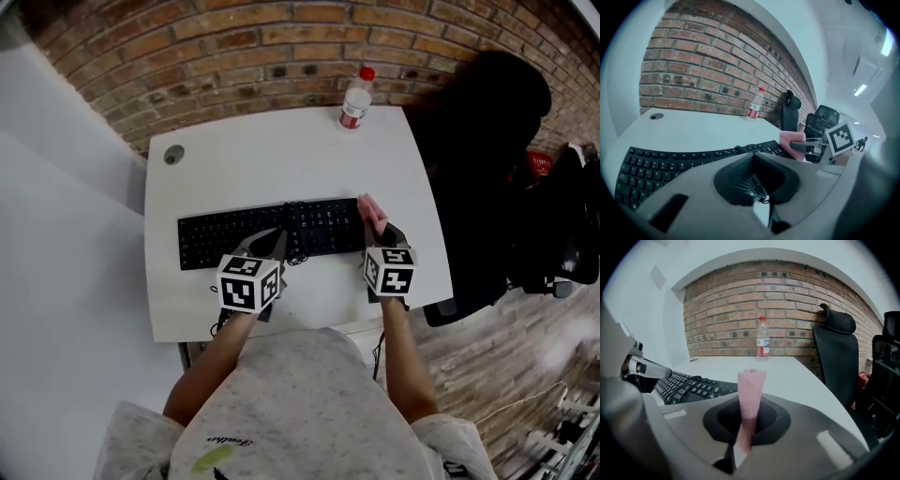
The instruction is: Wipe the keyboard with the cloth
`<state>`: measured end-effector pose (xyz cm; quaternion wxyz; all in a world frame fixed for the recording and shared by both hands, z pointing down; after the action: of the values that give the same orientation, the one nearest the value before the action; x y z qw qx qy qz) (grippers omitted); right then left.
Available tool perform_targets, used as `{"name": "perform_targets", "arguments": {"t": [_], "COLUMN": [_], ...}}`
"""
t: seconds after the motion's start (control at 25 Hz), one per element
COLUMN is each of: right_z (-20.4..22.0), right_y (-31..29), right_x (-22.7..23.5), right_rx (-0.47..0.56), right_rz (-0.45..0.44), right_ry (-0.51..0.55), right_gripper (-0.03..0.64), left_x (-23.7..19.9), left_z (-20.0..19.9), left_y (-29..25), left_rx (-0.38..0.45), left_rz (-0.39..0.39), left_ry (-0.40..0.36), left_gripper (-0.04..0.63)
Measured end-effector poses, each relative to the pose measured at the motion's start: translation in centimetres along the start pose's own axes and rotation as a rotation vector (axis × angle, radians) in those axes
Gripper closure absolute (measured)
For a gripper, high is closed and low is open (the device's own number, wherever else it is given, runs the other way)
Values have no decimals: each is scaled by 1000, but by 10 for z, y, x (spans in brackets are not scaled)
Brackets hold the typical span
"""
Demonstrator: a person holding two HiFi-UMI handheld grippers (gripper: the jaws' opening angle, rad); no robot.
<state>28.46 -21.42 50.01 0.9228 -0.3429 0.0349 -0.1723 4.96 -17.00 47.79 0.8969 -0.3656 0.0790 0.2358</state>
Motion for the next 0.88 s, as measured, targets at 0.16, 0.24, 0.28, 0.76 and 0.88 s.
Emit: {"name": "perform_targets", "arguments": {"t": [0.16, 0.24, 0.28, 0.76, 0.88], "right_z": [-7, -11, -13, -28, -33], "right_y": [-9, -13, -15, -32, -34], "right_x": [4, 7, 8, 18, 24], "right_rx": [-6, -9, -9, -21, -24], "right_rz": [-22, -32, -37, -106, -116], "right_ry": [32, 46, 52, 151, 208], "right_gripper": [592, 592, 592, 592, 591], "left_x": [-2, -3, -4, -6, -7], "left_z": [-2, -2, -2, 1, 4], "left_y": [-2, -2, -3, -5, -3], "left_rx": [12, 18, 21, 46, 51], "left_rz": [-23, -36, -42, -121, -145], "left_ry": [18, 29, 35, 98, 112], "left_gripper": [598, 599, 599, 599, 599]}}
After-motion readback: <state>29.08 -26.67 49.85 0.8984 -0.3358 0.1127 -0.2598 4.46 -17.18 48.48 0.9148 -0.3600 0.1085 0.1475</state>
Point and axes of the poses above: the fingertips, and each gripper's own axes: y backward along the fingers, x to its right, z out of its underside, the point moved 6 cm from there along y, backward along the fingers, and after that the axes turned 8 degrees about -x, right-handed, at the moved point
